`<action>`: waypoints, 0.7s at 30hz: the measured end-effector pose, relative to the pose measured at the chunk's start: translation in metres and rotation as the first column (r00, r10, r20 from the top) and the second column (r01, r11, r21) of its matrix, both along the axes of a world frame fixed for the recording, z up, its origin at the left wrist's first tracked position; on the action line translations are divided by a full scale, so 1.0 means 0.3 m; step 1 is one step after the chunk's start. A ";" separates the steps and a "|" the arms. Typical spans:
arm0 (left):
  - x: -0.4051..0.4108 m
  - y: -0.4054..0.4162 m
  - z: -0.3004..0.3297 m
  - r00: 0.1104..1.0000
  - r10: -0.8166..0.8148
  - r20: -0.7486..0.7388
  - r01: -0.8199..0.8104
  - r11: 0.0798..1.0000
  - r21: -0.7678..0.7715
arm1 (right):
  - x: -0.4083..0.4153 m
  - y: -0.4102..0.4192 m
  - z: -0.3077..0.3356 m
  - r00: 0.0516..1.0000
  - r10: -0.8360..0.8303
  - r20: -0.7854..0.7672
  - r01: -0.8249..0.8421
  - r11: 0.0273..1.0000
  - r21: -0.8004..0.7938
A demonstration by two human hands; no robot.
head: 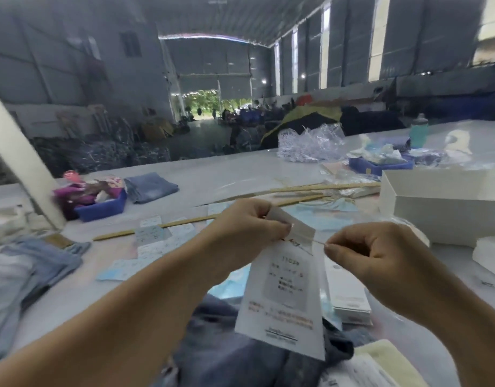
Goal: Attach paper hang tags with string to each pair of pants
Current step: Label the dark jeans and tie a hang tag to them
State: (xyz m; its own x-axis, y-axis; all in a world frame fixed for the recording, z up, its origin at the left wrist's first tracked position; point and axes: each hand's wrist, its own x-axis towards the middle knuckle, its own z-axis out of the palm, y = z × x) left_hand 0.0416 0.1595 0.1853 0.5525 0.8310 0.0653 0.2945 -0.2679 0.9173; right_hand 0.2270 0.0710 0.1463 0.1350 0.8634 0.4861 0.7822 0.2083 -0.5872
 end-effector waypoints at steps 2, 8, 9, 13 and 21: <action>-0.126 -0.061 0.008 0.994 0.075 0.079 -0.071 0.996 -0.050 | -0.085 -0.014 0.033 0.991 -0.020 0.131 0.015 0.999 0.041; -0.410 -0.242 -0.029 0.956 0.206 0.209 -0.173 0.971 -0.166 | -0.362 -0.045 0.098 0.991 0.039 0.125 -0.063 0.980 0.187; -0.443 -0.264 -0.036 0.950 0.215 0.228 -0.177 0.969 -0.175 | -0.410 -0.049 0.110 0.995 0.076 0.069 -0.089 0.972 0.216; -0.553 -0.321 -0.067 0.923 0.267 0.278 -0.222 0.958 -0.183 | -0.590 -0.076 0.140 0.870 0.308 -0.386 -0.218 0.941 0.261; -0.696 -0.354 -0.139 0.913 0.366 0.181 -0.345 0.929 -0.136 | -0.808 -0.060 0.160 -0.004 0.277 -0.961 -0.514 0.823 0.240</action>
